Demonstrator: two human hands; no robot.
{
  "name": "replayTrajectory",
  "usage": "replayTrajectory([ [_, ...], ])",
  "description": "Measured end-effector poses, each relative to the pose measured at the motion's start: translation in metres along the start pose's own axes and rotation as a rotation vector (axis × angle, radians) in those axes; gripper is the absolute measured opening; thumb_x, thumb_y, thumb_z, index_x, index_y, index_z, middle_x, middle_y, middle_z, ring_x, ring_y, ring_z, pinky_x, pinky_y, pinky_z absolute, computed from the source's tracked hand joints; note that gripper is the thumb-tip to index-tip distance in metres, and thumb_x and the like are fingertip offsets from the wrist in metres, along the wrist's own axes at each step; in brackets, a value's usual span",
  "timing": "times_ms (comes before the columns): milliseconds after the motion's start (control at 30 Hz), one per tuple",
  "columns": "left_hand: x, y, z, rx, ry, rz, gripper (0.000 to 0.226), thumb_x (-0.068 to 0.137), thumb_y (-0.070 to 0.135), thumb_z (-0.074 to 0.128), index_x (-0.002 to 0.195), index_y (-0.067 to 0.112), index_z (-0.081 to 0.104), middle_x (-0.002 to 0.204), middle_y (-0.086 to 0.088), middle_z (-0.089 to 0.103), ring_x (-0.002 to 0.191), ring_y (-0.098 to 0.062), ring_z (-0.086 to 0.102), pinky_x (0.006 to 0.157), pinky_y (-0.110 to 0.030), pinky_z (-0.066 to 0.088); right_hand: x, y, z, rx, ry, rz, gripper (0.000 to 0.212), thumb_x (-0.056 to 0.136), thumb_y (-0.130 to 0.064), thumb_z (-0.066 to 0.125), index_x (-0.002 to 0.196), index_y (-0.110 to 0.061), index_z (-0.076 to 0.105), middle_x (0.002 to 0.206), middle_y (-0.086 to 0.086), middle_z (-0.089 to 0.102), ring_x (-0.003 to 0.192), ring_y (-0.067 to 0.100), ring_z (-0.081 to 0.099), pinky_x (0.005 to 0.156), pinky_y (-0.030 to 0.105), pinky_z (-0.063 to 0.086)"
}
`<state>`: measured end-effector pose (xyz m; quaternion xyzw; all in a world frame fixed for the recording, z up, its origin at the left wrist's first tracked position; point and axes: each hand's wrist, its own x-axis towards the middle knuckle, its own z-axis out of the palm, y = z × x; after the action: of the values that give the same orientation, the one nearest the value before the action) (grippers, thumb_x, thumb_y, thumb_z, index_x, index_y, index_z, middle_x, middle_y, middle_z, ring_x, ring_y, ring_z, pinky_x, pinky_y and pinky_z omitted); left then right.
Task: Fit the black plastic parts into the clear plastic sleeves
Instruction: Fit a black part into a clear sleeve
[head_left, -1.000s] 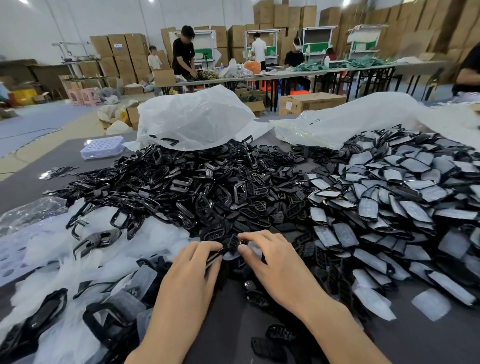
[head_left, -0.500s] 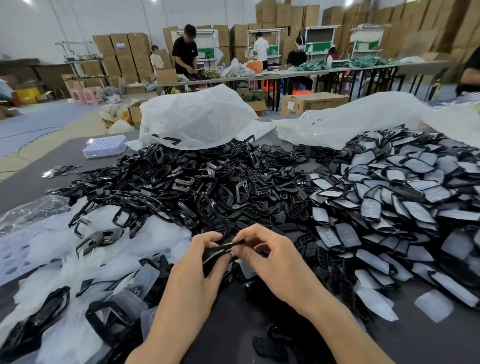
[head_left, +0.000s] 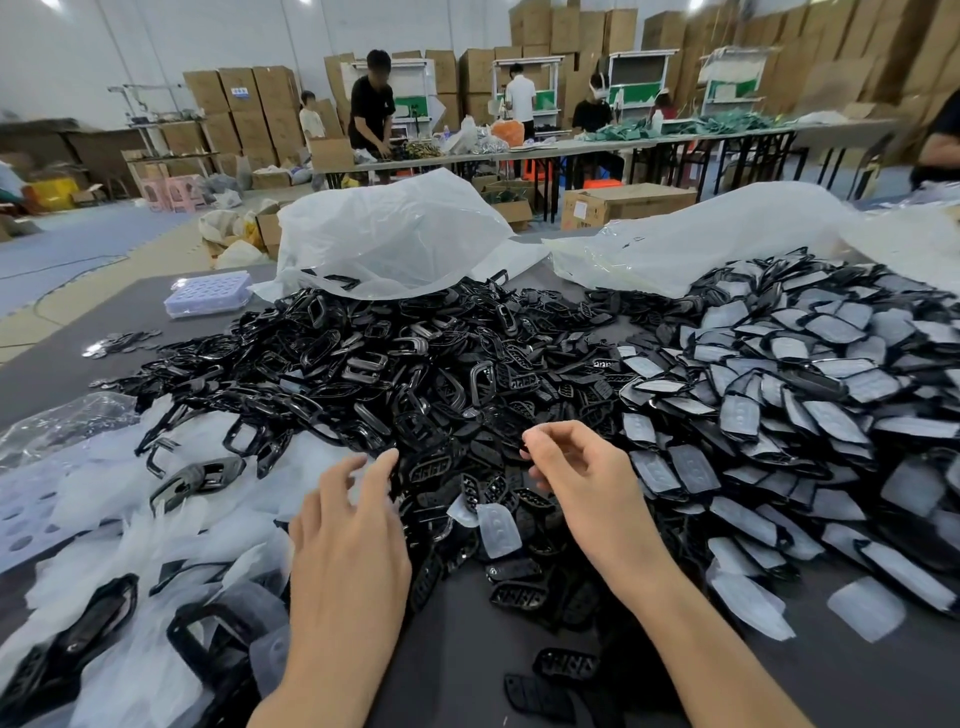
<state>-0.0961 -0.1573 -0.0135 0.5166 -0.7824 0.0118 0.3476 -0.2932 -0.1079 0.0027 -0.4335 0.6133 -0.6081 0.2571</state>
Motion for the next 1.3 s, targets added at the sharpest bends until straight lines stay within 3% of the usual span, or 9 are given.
replayTrajectory([
  [200,0.003,0.006,0.010,0.069,-0.036,0.413,0.031,0.095,0.027,0.052,0.122,0.024,0.068,0.115,0.001,0.063,0.108,-0.026,0.058,0.100,-0.043,0.042,0.000,-0.002,-0.001,0.005,0.040,-0.028,0.025,0.099,-0.024,0.064,0.101,-0.049,0.065,0.087,-0.010,0.069,0.080,0.007,0.067,0.078,0.023,0.056],
  [300,0.005,0.009,0.014,0.064,-0.130,0.475,0.032,0.098,0.038,0.045,0.113,0.029,0.071,0.109,0.003,0.064,0.104,-0.023,0.060,0.100,-0.044,0.044,0.003,-0.004,-0.002,0.182,0.091,0.029,0.027,0.097,-0.021,0.064,0.102,-0.047,0.067,0.082,-0.010,0.067,0.080,0.006,0.063,0.083,0.024,0.050],
  [433,0.004,0.007,0.016,0.060,-0.168,0.460,0.036,0.100,0.040,0.039,0.111,0.029,0.071,0.112,0.005,0.063,0.104,-0.020,0.060,0.097,-0.041,0.046,0.008,-0.008,-0.007,0.543,0.123,0.135,0.022,0.097,-0.007,0.060,0.107,-0.025,0.068,0.073,-0.005,0.064,0.088,0.015,0.063,0.097,0.037,0.049],
  [567,0.005,0.008,0.015,0.025,-0.166,0.506,0.035,0.100,0.037,0.039,0.109,0.027,0.072,0.111,0.009,0.063,0.103,-0.015,0.059,0.101,-0.034,0.038,0.009,-0.011,-0.010,0.836,0.040,0.192,0.022,0.099,-0.001,0.050,0.113,-0.014,0.062,0.079,0.003,0.068,0.082,0.021,0.071,0.074,0.035,0.061],
  [733,0.008,0.009,0.011,-0.345,-0.193,0.214,0.009,0.100,0.036,0.054,0.103,0.038,0.062,0.104,0.028,0.059,0.104,0.003,0.052,0.093,-0.012,0.033,0.011,-0.009,-0.007,0.781,0.035,0.215,0.020,0.104,-0.007,0.044,0.114,-0.011,0.061,0.092,0.010,0.077,0.068,0.015,0.066,0.061,0.025,0.054],
  [833,0.010,0.010,0.009,-0.552,-0.199,-0.023,0.026,0.096,0.023,0.062,0.103,0.048,0.056,0.104,0.033,0.058,0.105,0.007,0.055,0.083,-0.002,0.037,0.011,-0.005,-0.002,0.665,-0.012,0.232,0.028,0.109,-0.016,0.039,0.113,-0.010,0.066,0.093,0.011,0.078,0.066,0.013,0.066,0.060,0.023,0.055],
  [1000,0.010,0.011,0.003,-0.628,-0.178,-0.056,0.024,0.100,0.025,0.055,0.109,0.048,0.056,0.104,0.032,0.062,0.105,0.015,0.054,0.083,0.000,0.036,0.008,0.000,0.006,0.492,-0.082,0.232,0.030,0.109,-0.016,0.043,0.108,-0.014,0.072,0.088,0.004,0.076,0.069,0.013,0.069,0.061,0.021,0.055],
  [1167,0.011,0.011,0.005,-0.706,-0.197,-0.117,0.009,0.098,0.030,0.057,0.099,0.038,0.063,0.088,0.028,0.065,0.078,0.005,0.059,0.067,-0.006,0.041,0.005,0.002,0.010,0.421,-0.141,0.251,0.027,0.107,-0.015,0.049,0.107,-0.014,0.075,0.082,0.000,0.068,0.071,0.014,0.070,0.064,0.021,0.056],
  [1300,0.011,0.010,0.005,-0.756,-0.174,-0.156,0.007,0.097,0.033,0.058,0.100,0.037,0.063,0.087,0.024,0.065,0.077,0.001,0.059,0.067,-0.009,0.042,0.004,0.003,0.012,0.379,-0.169,0.260,0.025,0.105,-0.015,0.052,0.107,-0.017,0.077,0.082,-0.002,0.069,0.075,0.017,0.072,0.067,0.021,0.056],
])
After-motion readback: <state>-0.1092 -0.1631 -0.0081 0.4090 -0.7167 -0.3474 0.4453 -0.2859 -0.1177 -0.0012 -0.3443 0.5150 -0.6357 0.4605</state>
